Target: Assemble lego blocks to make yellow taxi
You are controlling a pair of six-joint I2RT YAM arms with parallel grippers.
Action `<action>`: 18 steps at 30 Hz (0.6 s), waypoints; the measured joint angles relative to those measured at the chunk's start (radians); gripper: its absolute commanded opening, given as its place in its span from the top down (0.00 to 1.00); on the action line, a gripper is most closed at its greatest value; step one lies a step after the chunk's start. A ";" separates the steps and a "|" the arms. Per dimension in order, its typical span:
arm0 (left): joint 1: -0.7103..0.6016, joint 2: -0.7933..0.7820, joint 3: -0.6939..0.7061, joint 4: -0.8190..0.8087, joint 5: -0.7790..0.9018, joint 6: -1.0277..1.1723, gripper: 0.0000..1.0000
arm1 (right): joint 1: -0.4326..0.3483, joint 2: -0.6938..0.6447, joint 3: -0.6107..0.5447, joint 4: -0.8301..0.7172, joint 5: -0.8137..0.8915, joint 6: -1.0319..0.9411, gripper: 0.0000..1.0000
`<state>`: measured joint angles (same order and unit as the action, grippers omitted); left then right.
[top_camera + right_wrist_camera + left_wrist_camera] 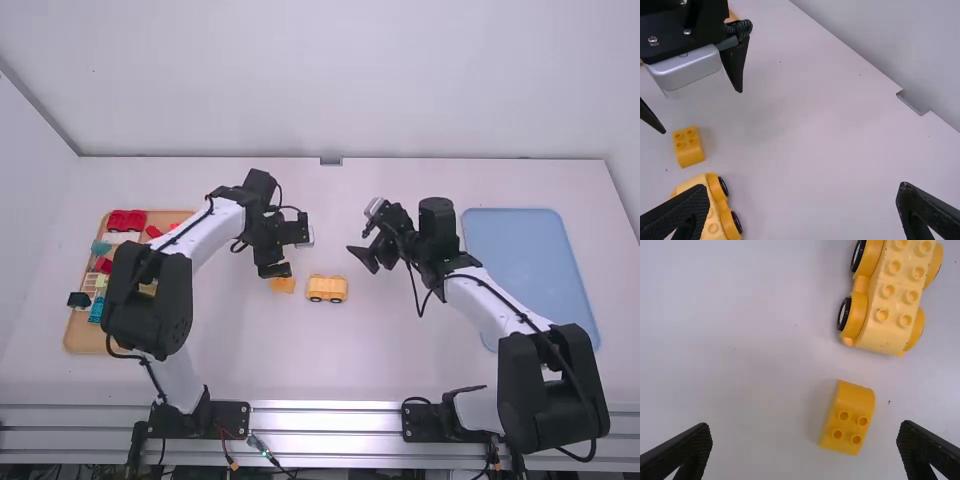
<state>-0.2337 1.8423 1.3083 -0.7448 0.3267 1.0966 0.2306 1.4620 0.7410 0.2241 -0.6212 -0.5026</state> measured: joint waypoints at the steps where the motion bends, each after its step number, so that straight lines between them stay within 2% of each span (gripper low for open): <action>1: 0.000 0.000 0.001 0.000 0.002 0.000 0.01 | 0.000 0.000 0.000 0.001 -0.001 -0.003 0.01; 7: 0.015 0.000 0.002 -0.003 0.093 0.086 0.01 | 0.000 0.000 0.000 -0.004 0.000 -0.001 0.01; 12: 0.085 0.000 -0.006 0.002 0.238 0.222 0.01 | 0.000 0.000 0.000 -0.023 0.000 0.000 0.01; 18: 0.195 0.000 -0.114 0.078 0.451 0.391 0.01 | 0.000 0.000 0.000 -0.050 0.000 -0.004 0.01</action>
<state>-0.0383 1.8423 1.1938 -0.6670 0.7773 1.4872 0.2310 1.4620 0.7410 0.1745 -0.6216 -0.5064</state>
